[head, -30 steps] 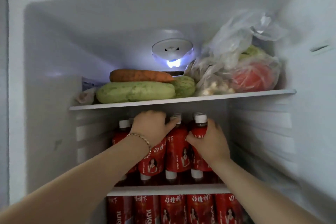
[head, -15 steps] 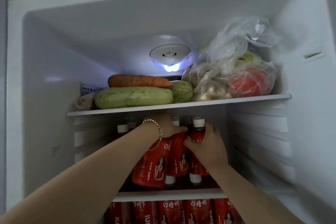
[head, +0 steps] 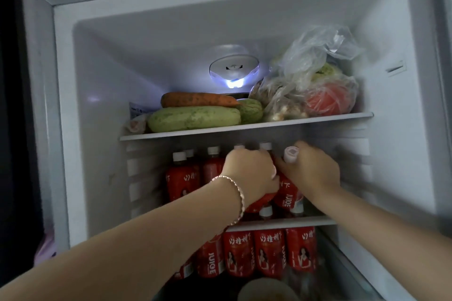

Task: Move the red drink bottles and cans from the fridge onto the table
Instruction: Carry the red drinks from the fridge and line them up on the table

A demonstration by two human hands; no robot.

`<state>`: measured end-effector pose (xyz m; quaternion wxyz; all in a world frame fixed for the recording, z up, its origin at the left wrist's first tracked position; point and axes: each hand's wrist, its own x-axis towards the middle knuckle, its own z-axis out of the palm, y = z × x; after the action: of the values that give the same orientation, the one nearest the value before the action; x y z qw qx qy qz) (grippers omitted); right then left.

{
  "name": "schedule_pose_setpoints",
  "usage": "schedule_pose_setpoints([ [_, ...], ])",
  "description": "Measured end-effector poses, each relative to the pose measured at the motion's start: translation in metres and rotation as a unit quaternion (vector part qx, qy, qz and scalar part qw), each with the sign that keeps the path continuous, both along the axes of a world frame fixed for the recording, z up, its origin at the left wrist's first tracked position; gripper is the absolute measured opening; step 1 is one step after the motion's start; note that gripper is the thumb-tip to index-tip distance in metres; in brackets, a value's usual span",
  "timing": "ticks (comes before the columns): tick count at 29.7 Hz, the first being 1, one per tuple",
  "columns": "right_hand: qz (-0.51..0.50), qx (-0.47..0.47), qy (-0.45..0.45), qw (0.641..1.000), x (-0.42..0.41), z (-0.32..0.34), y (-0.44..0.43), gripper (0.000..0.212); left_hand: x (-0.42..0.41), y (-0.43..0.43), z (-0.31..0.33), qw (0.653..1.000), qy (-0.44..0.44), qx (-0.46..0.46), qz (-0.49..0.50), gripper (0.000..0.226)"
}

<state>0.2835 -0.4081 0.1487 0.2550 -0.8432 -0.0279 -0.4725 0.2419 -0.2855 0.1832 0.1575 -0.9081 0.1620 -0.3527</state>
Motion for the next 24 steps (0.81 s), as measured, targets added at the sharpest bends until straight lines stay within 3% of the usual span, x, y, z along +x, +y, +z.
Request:
schedule_pose_setpoints([
  [5,-0.018,-0.143,-0.123,0.982,-0.045,-0.014,0.000,0.039,-0.043,0.019,-0.026,0.996,-0.010,-0.056,-0.069,0.029],
  [12,-0.025,-0.232,-0.159,0.959,-0.124,-0.005,0.029,0.030,-0.119,0.065,-0.021,0.994,0.016,-0.086,-0.070,0.038],
  [14,0.004,-0.255,-0.113,0.960,-0.152,-0.011,0.046,0.032,-0.140,0.077,-0.028,0.993,0.061,-0.090,-0.037,0.040],
  [18,0.044,-0.259,0.101,0.960,-0.198,-0.034,0.081,0.025,-0.185,0.103,-0.057,0.981,0.172,-0.087,0.033,0.043],
  [21,0.109,-0.260,0.221,0.933,-0.230,-0.059,0.107,0.024,-0.226,0.123,-0.089,0.973,0.189,-0.103,0.080,0.042],
  [24,0.182,-0.314,0.271,0.892,-0.261,-0.091,0.133,0.027,-0.274,0.145,-0.125,0.959,0.198,-0.125,0.157,0.041],
])
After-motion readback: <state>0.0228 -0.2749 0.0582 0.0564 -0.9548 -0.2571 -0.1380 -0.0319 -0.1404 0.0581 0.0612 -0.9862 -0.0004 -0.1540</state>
